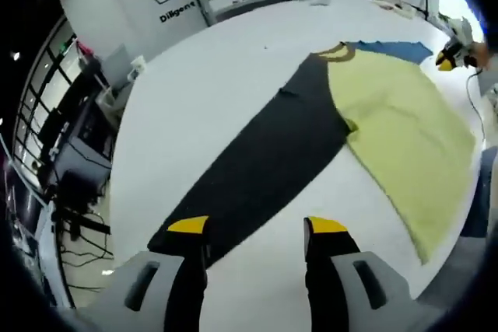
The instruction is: Fold the garment on the visible template until the final outline fits inside the template.
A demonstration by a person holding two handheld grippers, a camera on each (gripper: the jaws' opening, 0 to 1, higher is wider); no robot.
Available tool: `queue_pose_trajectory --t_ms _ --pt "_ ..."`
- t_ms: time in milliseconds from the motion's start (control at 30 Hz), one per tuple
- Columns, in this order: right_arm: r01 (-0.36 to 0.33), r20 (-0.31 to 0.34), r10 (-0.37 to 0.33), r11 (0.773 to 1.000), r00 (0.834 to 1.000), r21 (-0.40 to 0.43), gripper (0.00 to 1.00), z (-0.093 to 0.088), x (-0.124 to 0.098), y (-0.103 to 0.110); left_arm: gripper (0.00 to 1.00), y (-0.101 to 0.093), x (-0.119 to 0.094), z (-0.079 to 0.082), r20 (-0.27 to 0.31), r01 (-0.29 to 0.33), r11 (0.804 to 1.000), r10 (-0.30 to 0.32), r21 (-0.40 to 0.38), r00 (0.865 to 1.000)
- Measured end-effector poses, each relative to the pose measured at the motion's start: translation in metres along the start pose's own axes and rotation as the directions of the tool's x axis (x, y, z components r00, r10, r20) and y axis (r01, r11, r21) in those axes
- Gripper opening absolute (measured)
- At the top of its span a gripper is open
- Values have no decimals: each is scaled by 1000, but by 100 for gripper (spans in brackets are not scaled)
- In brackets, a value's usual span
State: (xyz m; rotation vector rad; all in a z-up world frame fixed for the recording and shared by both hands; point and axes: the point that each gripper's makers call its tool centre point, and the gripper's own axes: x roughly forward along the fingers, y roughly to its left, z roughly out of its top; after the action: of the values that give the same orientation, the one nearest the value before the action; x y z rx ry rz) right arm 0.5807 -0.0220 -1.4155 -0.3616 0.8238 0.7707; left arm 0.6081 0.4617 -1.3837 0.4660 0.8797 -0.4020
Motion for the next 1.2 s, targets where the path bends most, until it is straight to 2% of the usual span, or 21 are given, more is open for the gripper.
queue_pose_trajectory --t_ms 100,167,233,300,333,400,533,633,733,767,800,833,867,933,1000,1067,1100,1133,1200 --pt "-29 5 29 999 1000 -16 7 -4 0 23 55 -34 1 7 26 60 994 -63 90 998" --pt "-55 -6 55 997 998 -55 8 -7 -1 40 55 -55 0 9 40 89 992 -93 94 995" --pt "-91 13 92 994 996 -60 11 -5 -1 55 55 -72 0 10 48 128 987 -133 91 990" --pt "-107 -19 106 987 994 -123 14 -10 -2 65 56 -91 -1 8 50 161 978 -169 135 984" --pt "-109 -12 108 986 994 -129 13 -9 -2 72 57 -101 -2 8 55 179 972 -189 155 980" --pt "-136 -1 137 983 991 -125 14 -9 -3 87 58 -117 -3 6 59 214 965 -225 150 973" --pt "-179 -15 179 972 984 -150 16 -14 -1 115 62 -147 -7 7 79 306 930 -327 203 942" --pt "-198 -17 198 969 980 -148 17 -17 -1 128 62 -178 -12 5 76 376 879 -414 294 907" --pt "-199 -33 196 969 980 -148 16 -25 -2 138 60 -196 -16 0 63 411 854 -452 320 890" --pt "-197 -34 194 970 980 -145 16 -27 -3 140 58 -203 -17 -3 51 430 838 -472 334 880" --pt "-197 -37 193 971 980 -138 17 -28 -4 142 57 -211 -19 -8 28 446 813 -491 374 871" --pt "-200 -37 197 971 980 -128 17 -31 -6 146 56 -215 -19 -12 7 448 797 -493 404 870" --pt "-206 -39 203 971 978 -125 17 -33 -7 149 56 -219 -17 -20 -24 449 774 -492 447 870" --pt "-218 -58 212 967 976 -133 17 -40 -8 156 55 -226 -16 -31 -62 462 749 -495 476 867" --pt "-223 -68 216 966 974 -130 18 -44 -7 159 54 -228 -14 -38 -84 461 737 -487 495 869" --pt "-224 -80 214 965 973 -137 19 -46 -7 162 49 -230 -13 -43 -97 462 731 -483 503 870" --pt "-225 -84 215 965 973 -136 19 -48 -7 162 49 -229 -15 -39 -80 468 744 -493 476 866" --pt "-222 -86 212 965 973 -137 19 -49 -6 162 48 -232 -14 -40 -86 483 743 -505 464 859" --pt "-219 -103 206 965 973 -145 18 -53 -5 163 48 -231 -13 -38 -79 477 750 -500 458 862"
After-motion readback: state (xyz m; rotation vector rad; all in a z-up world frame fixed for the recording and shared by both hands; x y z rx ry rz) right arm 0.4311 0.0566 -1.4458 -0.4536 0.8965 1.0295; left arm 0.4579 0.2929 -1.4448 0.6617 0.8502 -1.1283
